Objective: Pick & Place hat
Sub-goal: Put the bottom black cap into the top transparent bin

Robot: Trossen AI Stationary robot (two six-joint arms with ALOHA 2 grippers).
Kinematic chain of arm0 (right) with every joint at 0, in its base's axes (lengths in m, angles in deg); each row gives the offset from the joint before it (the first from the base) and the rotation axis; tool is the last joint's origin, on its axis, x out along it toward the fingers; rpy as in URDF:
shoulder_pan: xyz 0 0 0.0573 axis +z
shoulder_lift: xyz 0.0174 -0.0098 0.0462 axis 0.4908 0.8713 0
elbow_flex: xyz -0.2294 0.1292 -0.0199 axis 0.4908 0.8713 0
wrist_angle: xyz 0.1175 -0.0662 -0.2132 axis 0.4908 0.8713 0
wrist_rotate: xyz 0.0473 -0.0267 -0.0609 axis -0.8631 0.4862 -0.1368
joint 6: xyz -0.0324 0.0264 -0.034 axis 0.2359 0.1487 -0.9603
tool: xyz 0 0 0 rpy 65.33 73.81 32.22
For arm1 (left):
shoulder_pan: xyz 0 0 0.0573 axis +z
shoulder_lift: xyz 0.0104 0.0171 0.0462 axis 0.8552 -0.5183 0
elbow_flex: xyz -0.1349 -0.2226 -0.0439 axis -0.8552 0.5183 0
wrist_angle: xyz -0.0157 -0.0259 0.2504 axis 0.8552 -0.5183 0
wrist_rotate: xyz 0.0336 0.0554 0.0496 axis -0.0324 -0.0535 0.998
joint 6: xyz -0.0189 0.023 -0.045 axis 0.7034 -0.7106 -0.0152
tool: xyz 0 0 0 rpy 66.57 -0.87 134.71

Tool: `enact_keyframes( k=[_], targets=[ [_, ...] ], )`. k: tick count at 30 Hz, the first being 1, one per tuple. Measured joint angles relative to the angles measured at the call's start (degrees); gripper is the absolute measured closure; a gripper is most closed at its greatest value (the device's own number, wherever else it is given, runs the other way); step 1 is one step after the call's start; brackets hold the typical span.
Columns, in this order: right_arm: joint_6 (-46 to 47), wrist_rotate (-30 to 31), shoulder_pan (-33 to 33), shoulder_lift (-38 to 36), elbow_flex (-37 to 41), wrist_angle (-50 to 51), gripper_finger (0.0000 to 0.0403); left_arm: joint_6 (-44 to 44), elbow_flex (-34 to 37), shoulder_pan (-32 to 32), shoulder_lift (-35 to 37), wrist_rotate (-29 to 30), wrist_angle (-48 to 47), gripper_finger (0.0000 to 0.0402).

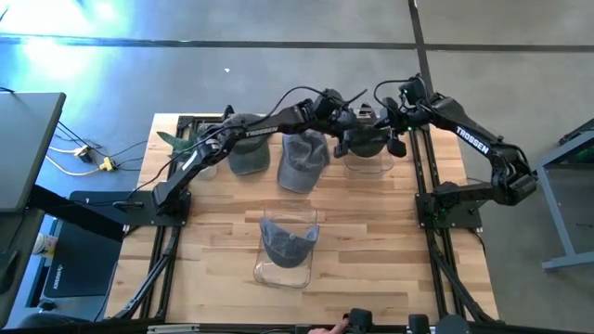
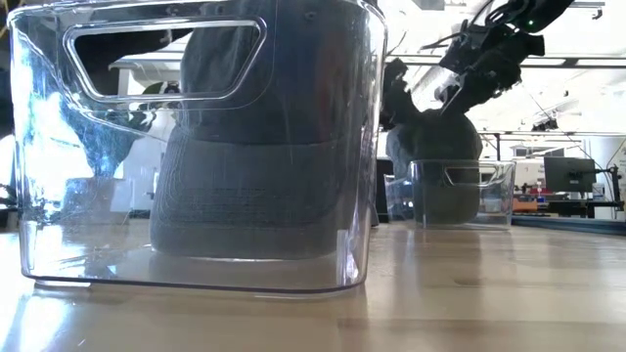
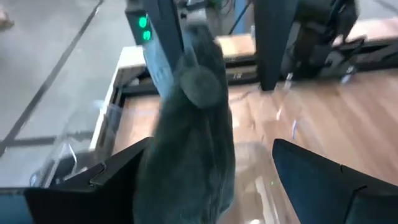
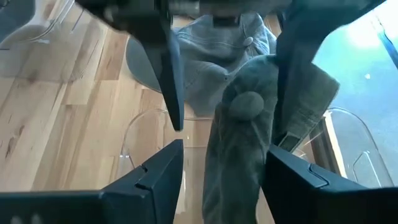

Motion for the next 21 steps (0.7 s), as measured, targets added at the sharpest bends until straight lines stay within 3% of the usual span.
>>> enact_keyframes(
  k=[7, 11, 21],
  targets=[
    [-0.08, 0.09, 0.00, 0.00, 0.00, 0.58, 0.0215, -1.15, -0.12, 0.07, 0.33, -4.45, -1.88, 0.0107],
    [-0.88, 1.51, -0.04, -0.11, -0.05, 2.88, 0.0219, -1.16, -0.14, 0.09, 0.33, -5.15, -1.86, 0.0163],
    [-7.19, 12.89, -0.15, -0.13, -4.25, 11.39, 0.0248, -1.59, -0.20, 0.24, 1.68, -3.82, -3.18, 0.0321]
  ],
)
